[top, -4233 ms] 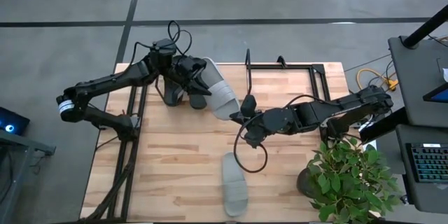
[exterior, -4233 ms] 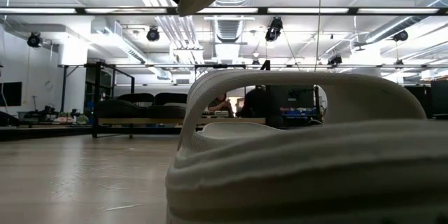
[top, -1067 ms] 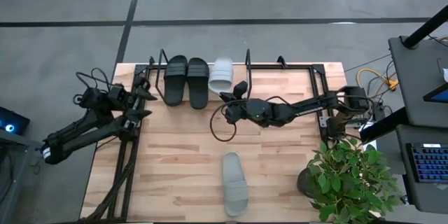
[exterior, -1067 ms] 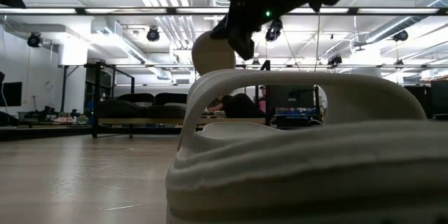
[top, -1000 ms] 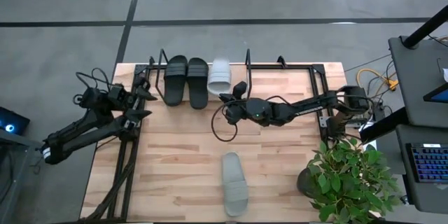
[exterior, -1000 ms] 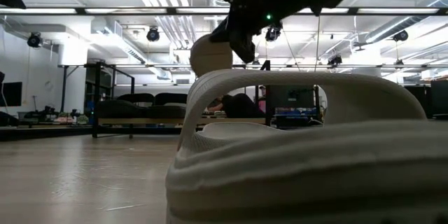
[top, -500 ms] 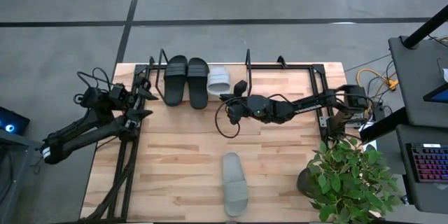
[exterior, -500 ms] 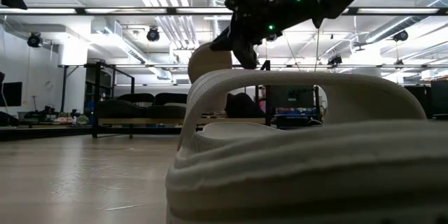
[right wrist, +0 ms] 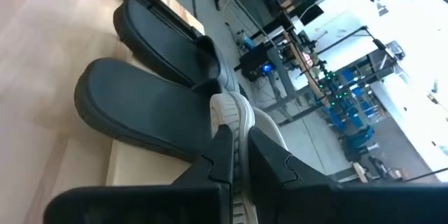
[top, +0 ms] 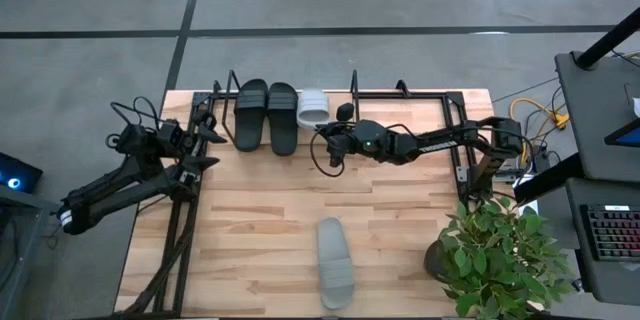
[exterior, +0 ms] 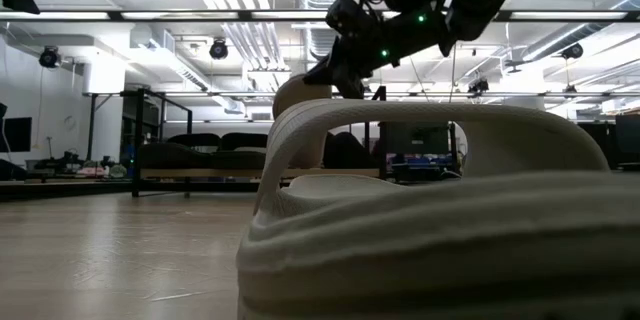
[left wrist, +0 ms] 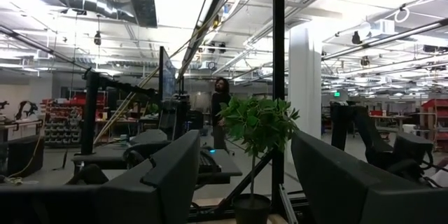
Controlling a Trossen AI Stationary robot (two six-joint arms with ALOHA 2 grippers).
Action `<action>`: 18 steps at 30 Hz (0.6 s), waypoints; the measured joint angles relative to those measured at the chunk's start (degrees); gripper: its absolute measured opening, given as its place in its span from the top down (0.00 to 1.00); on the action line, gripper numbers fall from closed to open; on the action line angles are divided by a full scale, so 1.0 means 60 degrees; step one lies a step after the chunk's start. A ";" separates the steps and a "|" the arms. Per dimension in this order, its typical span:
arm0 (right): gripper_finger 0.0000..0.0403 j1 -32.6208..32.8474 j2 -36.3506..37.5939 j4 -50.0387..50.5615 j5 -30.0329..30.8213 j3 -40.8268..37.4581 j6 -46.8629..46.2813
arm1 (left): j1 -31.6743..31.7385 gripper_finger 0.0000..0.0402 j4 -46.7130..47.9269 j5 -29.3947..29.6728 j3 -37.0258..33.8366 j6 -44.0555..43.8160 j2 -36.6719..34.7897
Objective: Pick and place slides into the shelf
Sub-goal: Put the left gray slide on the shelf
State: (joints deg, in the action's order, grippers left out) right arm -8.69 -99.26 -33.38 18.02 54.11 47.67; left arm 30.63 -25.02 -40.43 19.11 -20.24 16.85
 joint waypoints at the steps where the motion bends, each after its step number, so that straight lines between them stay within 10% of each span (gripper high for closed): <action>1: 0.97 0.0001 -0.0008 -0.0005 -0.0002 -0.0005 -0.0049 | -0.0004 0.48 -0.0005 -0.0003 0.0000 0.0009 0.0015; 18: 0.97 0.0008 -0.1523 0.0068 -0.0095 -0.0019 -0.0932 | 0.0000 0.48 -0.0002 -0.0001 0.0000 0.0015 0.0149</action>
State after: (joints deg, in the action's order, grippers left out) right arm -8.64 -108.40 -32.97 17.45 54.00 42.08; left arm 30.63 -25.03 -40.44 19.11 -20.15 17.74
